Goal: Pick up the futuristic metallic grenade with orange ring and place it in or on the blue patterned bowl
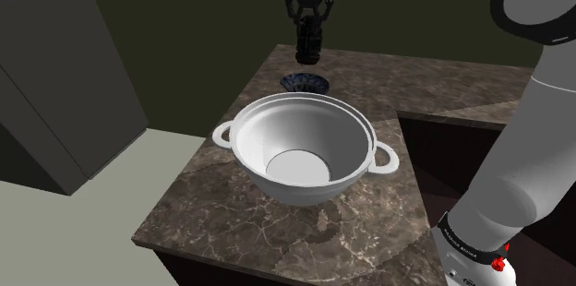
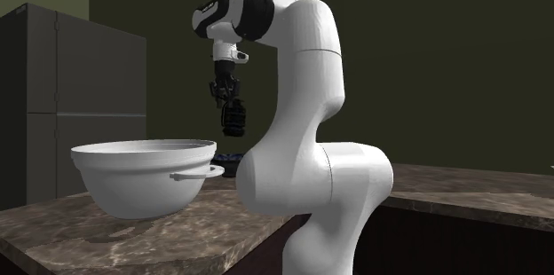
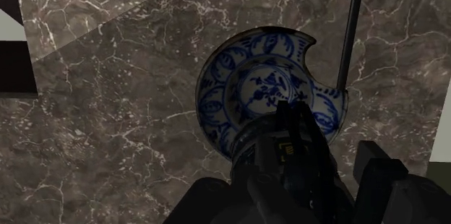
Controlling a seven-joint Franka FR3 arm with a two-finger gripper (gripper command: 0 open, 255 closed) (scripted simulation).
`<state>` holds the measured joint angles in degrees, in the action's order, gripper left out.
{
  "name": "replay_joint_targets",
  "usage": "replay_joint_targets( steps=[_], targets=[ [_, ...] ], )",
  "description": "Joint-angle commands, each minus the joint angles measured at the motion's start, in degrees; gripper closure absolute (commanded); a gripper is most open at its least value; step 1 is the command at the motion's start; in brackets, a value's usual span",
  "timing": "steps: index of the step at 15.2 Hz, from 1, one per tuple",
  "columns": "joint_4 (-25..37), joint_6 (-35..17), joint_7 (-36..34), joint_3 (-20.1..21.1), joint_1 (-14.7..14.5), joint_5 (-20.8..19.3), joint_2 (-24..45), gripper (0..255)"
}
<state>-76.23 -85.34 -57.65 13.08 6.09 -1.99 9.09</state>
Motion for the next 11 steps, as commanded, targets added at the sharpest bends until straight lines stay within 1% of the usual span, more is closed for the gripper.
replay_joint_targets(
  steps=[1,11],
  targets=[
    [-2.78,-2.02,0.19,-0.09,0.21,0.2,-0.88,255],
    [-13.34,-10.53,0.45,-0.26,0.58,0.69,-2.99,255]
  ],
)
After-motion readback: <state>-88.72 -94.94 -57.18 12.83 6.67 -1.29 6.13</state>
